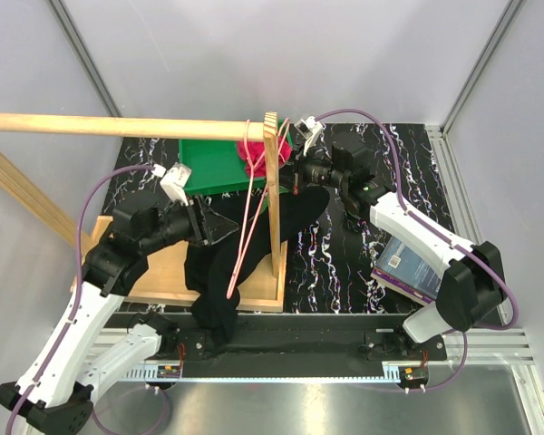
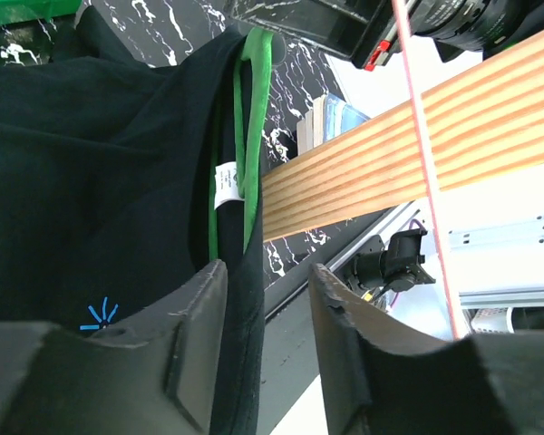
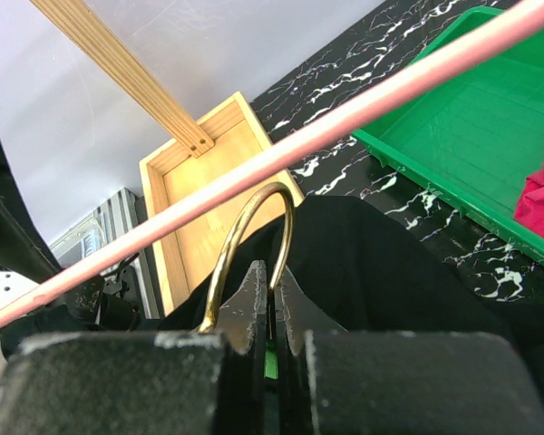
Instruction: Remove the t-shirt from the hanger
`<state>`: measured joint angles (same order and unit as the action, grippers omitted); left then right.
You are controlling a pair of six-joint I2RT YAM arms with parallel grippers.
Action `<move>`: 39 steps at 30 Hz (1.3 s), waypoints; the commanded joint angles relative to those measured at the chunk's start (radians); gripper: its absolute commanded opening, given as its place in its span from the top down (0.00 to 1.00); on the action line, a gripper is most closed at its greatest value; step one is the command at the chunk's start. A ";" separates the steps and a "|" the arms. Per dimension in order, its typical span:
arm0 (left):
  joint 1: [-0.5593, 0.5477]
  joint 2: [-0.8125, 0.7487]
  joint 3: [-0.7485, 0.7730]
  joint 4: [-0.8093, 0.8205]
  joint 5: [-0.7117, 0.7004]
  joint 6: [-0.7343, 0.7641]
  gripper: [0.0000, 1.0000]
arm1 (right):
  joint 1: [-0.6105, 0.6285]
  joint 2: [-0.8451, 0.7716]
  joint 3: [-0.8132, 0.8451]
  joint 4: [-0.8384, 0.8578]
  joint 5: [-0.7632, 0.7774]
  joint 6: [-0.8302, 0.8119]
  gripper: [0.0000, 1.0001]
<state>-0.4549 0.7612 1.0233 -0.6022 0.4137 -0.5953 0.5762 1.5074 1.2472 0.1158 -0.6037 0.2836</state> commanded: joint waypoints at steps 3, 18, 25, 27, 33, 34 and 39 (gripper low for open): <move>0.002 0.000 -0.043 0.050 0.019 0.011 0.58 | 0.013 -0.030 0.049 0.035 -0.001 0.012 1.00; 0.002 -0.014 -0.040 0.061 -0.019 0.031 1.00 | 0.013 -0.023 0.038 0.045 0.004 0.028 1.00; 0.002 -0.085 -0.034 0.088 -0.061 0.040 1.00 | 0.013 -0.009 0.041 -0.037 0.188 0.049 1.00; 0.002 -0.126 -0.028 0.069 -0.105 0.052 1.00 | 0.008 -0.019 0.025 -0.044 0.287 0.080 1.00; 0.002 -0.223 -0.020 -0.031 -0.217 0.081 1.00 | -0.038 -0.073 -0.035 -0.044 0.444 0.230 1.00; 0.002 -0.235 -0.023 -0.044 -0.231 0.084 1.00 | -0.056 -0.079 -0.043 -0.028 0.444 0.244 1.00; 0.002 -0.322 -0.017 -0.151 -0.410 0.107 1.00 | -0.072 -0.121 -0.091 0.035 0.410 0.266 1.00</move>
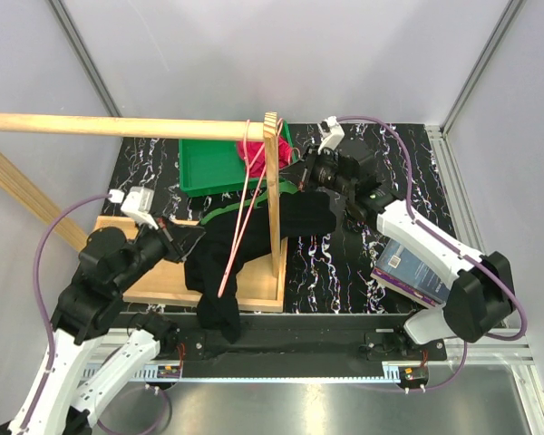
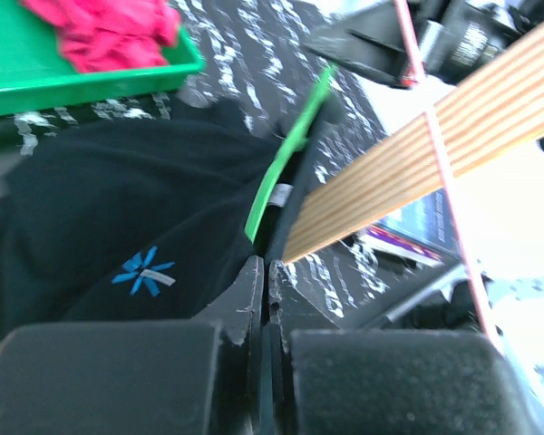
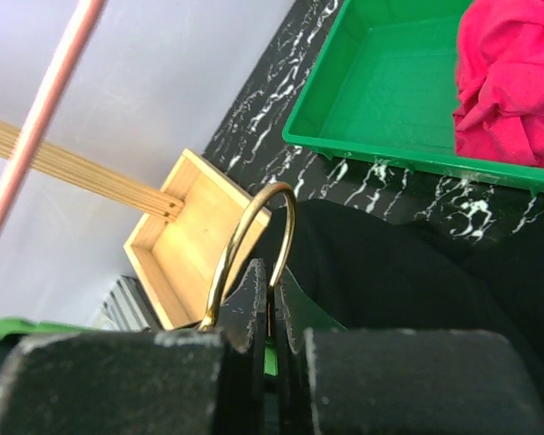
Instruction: Remove the t-shirt from the hanger
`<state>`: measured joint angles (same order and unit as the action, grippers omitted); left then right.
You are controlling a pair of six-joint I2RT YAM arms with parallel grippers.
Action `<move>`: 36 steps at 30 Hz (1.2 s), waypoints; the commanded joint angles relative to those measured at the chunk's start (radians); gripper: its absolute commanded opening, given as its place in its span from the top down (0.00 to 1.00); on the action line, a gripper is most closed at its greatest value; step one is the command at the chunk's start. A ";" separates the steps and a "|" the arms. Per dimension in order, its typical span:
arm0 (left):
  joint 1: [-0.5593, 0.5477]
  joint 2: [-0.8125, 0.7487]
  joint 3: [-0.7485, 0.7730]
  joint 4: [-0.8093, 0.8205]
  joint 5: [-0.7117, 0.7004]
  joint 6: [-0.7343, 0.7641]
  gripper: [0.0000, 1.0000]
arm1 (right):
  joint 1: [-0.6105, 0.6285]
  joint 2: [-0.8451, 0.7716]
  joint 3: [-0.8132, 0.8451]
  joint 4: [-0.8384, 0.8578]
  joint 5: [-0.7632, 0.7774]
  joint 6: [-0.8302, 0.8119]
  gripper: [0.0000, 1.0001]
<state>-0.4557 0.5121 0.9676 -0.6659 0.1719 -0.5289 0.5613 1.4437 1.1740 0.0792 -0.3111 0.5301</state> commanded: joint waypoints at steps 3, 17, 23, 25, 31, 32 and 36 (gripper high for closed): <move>0.003 -0.113 0.030 -0.112 -0.198 0.040 1.00 | -0.078 -0.057 -0.022 0.053 0.141 0.053 1.00; 0.003 -0.029 0.008 -0.002 -0.118 0.001 1.00 | -0.092 0.061 0.091 0.122 -0.130 0.047 1.00; 0.003 0.036 0.103 0.019 -0.118 0.023 0.49 | -0.075 0.106 0.165 0.059 -0.187 -0.027 1.00; 0.003 0.011 0.112 0.015 -0.149 0.004 0.34 | -0.069 0.109 0.173 0.053 -0.197 -0.045 1.00; 0.003 -0.078 0.092 -0.055 -0.216 -0.080 0.19 | -0.060 0.124 0.188 0.037 -0.215 -0.073 1.00; 0.003 -0.083 0.089 -0.054 -0.215 -0.085 0.18 | -0.051 0.129 0.191 0.039 -0.235 -0.079 1.00; 0.003 -0.032 0.103 -0.023 -0.108 -0.077 0.13 | -0.012 0.142 0.217 0.019 -0.253 -0.110 1.00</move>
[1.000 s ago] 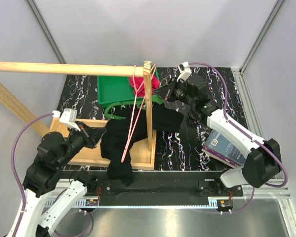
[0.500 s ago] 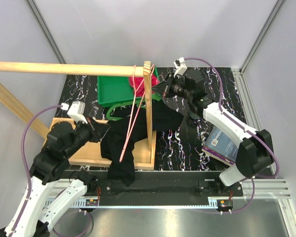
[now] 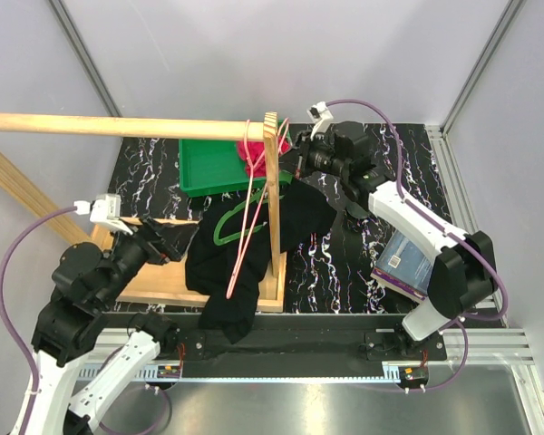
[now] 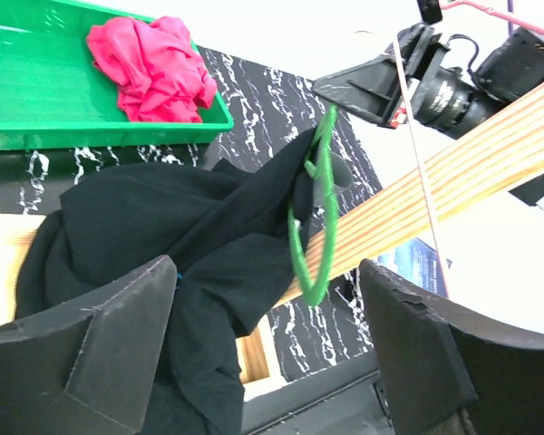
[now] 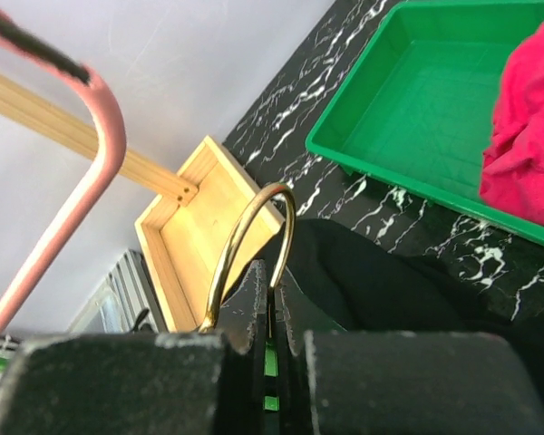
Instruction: Remove the t-shirt from the hanger
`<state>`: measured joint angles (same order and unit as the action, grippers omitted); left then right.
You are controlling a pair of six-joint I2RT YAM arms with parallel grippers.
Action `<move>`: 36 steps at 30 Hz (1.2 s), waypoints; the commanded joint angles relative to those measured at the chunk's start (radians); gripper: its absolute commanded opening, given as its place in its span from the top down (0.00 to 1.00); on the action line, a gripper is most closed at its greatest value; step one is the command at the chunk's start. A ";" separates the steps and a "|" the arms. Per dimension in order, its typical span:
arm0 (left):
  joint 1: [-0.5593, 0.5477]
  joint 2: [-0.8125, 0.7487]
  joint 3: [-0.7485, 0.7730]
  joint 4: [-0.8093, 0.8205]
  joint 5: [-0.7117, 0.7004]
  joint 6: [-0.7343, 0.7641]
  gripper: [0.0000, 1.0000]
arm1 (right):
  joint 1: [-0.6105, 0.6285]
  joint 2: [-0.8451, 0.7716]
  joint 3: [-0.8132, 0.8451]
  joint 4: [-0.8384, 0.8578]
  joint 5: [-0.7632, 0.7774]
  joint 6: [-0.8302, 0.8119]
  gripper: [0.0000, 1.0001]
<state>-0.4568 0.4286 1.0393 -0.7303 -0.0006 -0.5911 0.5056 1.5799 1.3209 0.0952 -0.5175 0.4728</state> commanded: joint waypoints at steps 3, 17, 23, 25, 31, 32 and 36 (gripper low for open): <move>0.004 0.117 0.056 0.086 0.256 -0.013 0.13 | 0.080 0.011 0.087 -0.003 -0.030 -0.068 1.00; 0.003 0.188 -0.130 0.149 0.507 -0.024 0.25 | 0.122 0.019 0.075 0.026 -0.007 -0.036 1.00; 0.003 0.171 -0.145 0.097 0.464 0.005 0.70 | 0.122 0.014 0.069 0.021 0.004 -0.022 1.00; 0.003 0.177 -0.105 0.054 0.407 0.034 0.88 | 0.122 0.012 0.067 0.015 0.019 -0.013 0.94; 0.003 0.202 0.045 -0.090 0.260 0.105 1.00 | 0.123 0.012 0.064 -0.054 0.059 -0.008 0.64; 0.003 0.206 0.079 -0.109 0.248 0.111 1.00 | 0.122 0.012 0.064 -0.086 0.086 -0.008 0.60; 0.003 0.216 0.146 -0.188 0.177 0.142 1.00 | 0.119 -0.003 0.055 -0.164 0.166 -0.003 0.33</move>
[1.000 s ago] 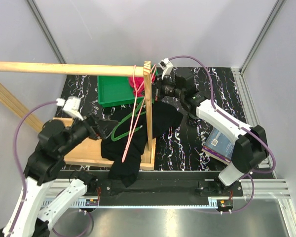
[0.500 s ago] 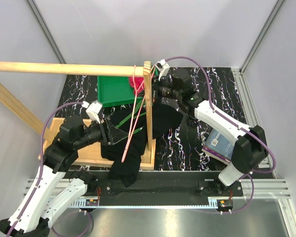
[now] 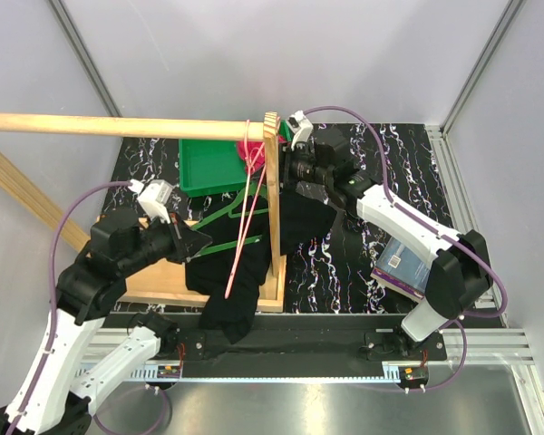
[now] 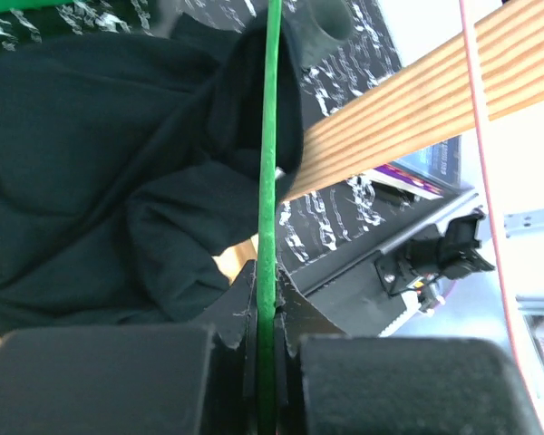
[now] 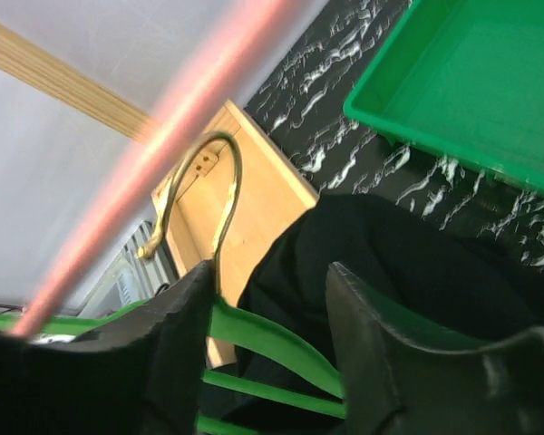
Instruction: Remove the t-shirt from the hanger
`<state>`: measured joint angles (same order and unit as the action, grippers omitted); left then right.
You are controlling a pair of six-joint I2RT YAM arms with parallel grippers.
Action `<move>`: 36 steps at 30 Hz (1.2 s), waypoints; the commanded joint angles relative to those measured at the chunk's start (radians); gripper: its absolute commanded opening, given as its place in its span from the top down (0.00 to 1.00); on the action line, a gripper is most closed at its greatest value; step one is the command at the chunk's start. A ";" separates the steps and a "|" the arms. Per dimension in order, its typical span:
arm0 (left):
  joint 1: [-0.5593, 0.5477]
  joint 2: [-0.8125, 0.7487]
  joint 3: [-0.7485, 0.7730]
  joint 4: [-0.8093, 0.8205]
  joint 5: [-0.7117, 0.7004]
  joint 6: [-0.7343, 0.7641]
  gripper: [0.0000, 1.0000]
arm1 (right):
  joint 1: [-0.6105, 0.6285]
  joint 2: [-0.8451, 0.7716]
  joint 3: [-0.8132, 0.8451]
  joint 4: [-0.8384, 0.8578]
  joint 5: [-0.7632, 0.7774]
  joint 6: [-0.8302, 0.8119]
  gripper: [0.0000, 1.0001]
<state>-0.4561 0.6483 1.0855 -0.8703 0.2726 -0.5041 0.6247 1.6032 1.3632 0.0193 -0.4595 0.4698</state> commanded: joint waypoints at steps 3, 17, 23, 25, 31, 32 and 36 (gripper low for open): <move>0.002 -0.010 0.140 -0.101 -0.136 0.065 1.00 | -0.014 -0.035 -0.009 -0.098 0.120 0.027 0.23; 0.002 -0.046 0.189 -0.184 -0.265 0.039 1.00 | -0.042 -0.124 -0.110 -0.027 -0.198 0.007 0.00; 0.002 -0.032 0.177 -0.128 -0.216 0.015 1.00 | -0.040 -0.103 -0.096 -0.036 -0.237 0.001 0.00; 0.002 -0.038 0.191 -0.130 -0.242 0.013 1.00 | -0.040 -0.106 -0.093 -0.059 -0.185 -0.010 0.00; 0.002 -0.110 0.270 -0.160 -0.331 -0.001 1.00 | -0.042 -0.126 -0.130 -0.102 -0.140 -0.023 0.00; 0.002 -0.125 0.278 -0.167 -0.340 -0.005 1.00 | -0.043 -0.132 -0.148 -0.102 -0.134 -0.023 0.00; 0.000 -0.168 0.327 -0.194 -0.413 -0.033 1.00 | -0.043 -0.170 -0.184 -0.107 -0.113 -0.031 0.00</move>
<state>-0.4561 0.5293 1.3323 -1.1210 -0.0242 -0.5037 0.5808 1.4994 1.2072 -0.0750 -0.6079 0.4656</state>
